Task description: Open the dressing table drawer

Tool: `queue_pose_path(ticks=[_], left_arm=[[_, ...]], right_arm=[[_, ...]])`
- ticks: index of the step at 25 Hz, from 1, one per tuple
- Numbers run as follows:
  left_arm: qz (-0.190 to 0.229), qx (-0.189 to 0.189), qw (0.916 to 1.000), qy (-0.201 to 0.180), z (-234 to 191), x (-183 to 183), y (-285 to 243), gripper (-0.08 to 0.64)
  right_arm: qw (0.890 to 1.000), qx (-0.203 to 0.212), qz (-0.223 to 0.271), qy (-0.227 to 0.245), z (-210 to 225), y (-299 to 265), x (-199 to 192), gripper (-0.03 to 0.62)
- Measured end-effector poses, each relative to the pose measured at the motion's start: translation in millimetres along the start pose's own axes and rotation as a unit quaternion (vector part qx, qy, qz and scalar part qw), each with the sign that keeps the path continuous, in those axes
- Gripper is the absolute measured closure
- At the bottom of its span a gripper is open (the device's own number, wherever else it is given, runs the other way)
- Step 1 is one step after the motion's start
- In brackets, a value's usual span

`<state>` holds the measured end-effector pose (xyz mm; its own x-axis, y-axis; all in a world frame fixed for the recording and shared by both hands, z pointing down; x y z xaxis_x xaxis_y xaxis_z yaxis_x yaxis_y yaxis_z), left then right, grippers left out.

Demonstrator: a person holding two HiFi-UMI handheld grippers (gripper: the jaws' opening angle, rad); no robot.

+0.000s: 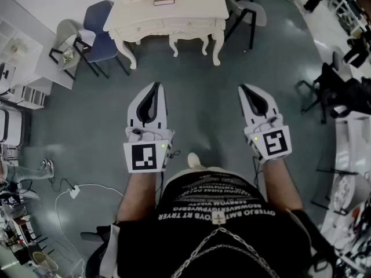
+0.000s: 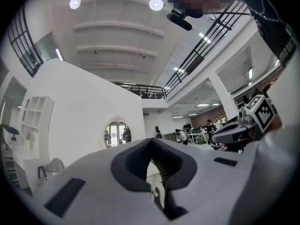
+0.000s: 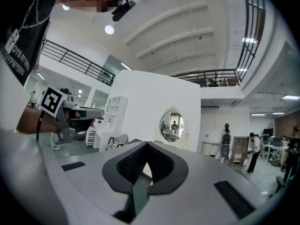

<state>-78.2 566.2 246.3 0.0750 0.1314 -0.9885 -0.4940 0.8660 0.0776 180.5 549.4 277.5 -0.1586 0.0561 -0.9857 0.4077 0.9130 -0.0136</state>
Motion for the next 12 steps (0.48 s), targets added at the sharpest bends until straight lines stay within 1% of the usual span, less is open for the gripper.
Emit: queue_pose_path(ticks=[4,8,12], left_arm=[[-0.004,-0.01,0.9999,-0.001,-9.6,-5.5,-7.3,0.557],[-0.011,-0.018,0.9998,-0.003,-16.0,-9.0,-15.4,0.557],[0.001,-0.02,0.9998,0.001,-32.3,-10.3,-13.9,0.557]], right_arm=[[1.0,0.001,-0.009,0.003,-8.2,-11.9,-2.1,0.591],[1.0,-0.001,-0.012,-0.001,-6.6,-21.1,0.0,0.591],[1.0,-0.019,0.0,0.025,-13.0,-34.3,3.3,0.591]])
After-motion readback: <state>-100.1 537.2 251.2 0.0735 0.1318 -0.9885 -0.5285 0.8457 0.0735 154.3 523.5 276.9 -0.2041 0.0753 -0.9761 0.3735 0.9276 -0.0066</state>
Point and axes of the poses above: the fingertips, and each gripper's own axes: y backward along the fingers, z to its right, x out of its top, the point moved 7 cm from there along y, backward along the fingers, and after that the axes turned 12 degrees about -x, right-handed, at the moved point
